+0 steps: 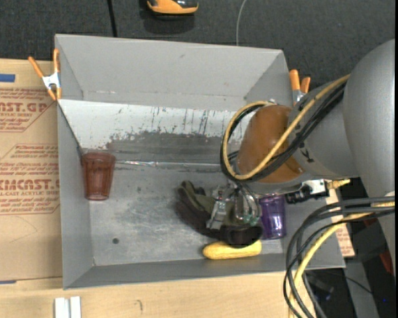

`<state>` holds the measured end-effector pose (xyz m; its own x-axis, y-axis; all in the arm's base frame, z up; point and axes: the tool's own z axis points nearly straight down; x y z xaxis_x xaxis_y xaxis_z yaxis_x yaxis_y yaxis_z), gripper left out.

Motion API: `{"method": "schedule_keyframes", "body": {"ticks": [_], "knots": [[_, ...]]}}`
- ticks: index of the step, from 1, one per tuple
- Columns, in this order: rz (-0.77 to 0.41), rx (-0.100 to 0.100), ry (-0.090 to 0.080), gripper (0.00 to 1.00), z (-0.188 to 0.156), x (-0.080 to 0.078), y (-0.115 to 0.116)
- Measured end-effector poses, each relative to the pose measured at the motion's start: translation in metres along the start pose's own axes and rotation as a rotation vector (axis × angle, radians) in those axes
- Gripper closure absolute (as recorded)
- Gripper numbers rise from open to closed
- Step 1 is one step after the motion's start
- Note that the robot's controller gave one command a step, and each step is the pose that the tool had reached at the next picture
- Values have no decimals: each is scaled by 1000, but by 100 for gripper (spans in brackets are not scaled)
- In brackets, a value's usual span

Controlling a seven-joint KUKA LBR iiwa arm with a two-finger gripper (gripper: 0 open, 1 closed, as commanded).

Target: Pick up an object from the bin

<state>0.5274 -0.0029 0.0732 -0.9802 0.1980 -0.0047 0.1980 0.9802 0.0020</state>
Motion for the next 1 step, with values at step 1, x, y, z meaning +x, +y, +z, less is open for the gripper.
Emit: {"method": "schedule_keyframes", "body": {"ticks": [1], "knots": [[0,0,0,100,0,0,0]]}}
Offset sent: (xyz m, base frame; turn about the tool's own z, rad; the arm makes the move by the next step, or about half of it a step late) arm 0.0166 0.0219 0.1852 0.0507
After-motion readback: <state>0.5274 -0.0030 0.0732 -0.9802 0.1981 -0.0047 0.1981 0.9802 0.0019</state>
